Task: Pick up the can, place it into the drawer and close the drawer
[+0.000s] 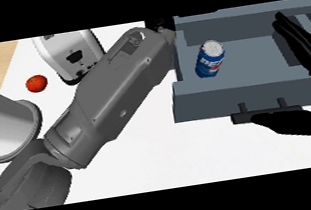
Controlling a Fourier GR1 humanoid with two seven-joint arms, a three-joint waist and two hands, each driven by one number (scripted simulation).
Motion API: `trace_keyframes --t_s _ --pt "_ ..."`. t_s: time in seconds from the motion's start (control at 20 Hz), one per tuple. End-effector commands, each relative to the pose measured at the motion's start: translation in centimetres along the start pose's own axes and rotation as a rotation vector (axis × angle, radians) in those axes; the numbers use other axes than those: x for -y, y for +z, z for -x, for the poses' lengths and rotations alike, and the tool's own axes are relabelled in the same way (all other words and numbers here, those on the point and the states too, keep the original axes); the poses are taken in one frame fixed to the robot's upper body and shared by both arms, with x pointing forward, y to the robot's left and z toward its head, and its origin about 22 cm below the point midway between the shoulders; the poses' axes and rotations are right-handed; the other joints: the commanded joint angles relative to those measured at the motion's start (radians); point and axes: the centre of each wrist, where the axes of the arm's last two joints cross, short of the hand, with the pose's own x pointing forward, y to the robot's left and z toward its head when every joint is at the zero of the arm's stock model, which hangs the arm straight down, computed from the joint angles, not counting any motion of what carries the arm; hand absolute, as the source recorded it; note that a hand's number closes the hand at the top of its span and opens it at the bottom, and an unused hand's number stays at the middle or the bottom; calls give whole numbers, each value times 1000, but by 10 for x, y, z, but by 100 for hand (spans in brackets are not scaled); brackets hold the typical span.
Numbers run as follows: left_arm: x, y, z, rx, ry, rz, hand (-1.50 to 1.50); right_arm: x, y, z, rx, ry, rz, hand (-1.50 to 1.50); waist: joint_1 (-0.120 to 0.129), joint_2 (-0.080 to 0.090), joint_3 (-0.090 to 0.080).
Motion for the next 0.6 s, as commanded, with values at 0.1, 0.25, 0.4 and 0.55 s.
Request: trace_keyframes --t_s 0.1,0.25,0.4,0.55 --pt "-23 -8 -2 1 -7 -4 -150 -50 -43 7 43 149 -71 -150 16 -3 0" --pt "-27 -5 -2 4 -20 -40 -150 -63 -49 25 42 214 -138 -150 14 -7 0" --pt "-45 -15 -6 1 -39 -39 -150 -84 -67 26 53 331 -186 -150 17 -2 0" --pt "-60 -14 -4 13 -38 -50 -150 -112 -76 32 17 366 -188 -150 24 -5 0"
